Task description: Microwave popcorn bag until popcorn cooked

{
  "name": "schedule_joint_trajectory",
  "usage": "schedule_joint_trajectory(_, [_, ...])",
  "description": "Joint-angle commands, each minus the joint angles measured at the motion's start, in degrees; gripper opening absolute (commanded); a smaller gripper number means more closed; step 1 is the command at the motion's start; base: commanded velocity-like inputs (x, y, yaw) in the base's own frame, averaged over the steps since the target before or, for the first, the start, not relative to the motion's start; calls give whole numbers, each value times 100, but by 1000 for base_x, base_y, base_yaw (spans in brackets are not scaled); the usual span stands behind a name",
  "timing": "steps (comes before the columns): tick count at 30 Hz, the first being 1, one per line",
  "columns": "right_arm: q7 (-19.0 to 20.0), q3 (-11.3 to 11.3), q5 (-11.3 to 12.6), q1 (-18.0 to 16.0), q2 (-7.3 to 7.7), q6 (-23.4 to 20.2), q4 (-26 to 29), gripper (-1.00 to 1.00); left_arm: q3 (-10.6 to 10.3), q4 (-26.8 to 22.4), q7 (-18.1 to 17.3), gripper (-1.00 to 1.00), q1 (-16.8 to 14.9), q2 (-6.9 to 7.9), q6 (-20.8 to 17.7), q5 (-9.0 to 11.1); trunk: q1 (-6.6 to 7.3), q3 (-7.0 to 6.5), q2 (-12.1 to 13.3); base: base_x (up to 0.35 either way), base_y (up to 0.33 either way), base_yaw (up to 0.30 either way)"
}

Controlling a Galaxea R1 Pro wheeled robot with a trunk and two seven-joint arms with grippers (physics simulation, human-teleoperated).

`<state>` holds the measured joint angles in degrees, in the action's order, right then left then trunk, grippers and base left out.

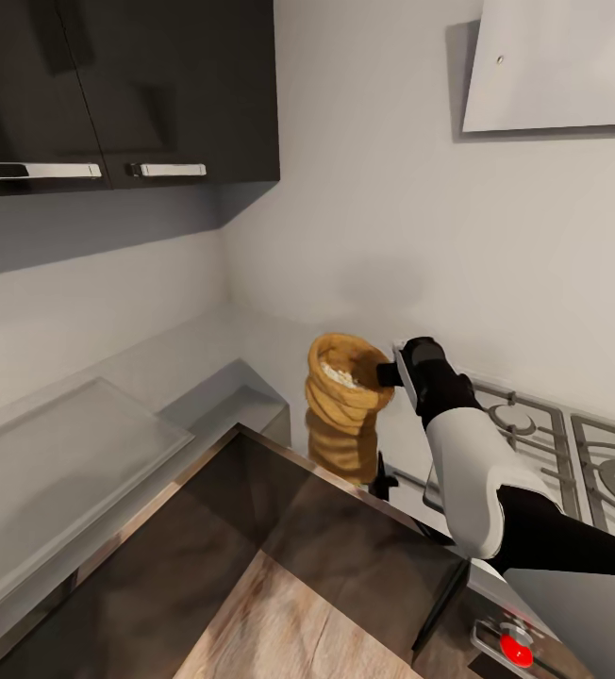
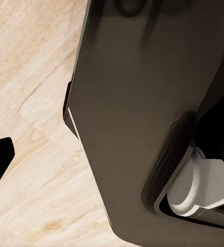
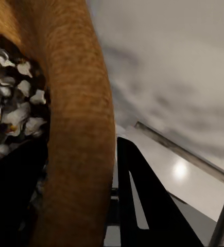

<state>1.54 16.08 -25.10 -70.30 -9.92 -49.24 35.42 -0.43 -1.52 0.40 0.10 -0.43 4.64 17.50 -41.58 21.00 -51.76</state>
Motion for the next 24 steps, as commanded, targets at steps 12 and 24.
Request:
schedule_joint_trajectory(12, [13,34,-19,-1,-8,-824,479,-100,25,-6,10,100,-1,-1,11,59,-1,7,-3,0,0,0])
schedule_joint_trajectory(24, [35,17,-8,-1,-8,-1076,669,-100,25,-6,8,100,1,-9,11,59,-1,7,-3,0,0,0])
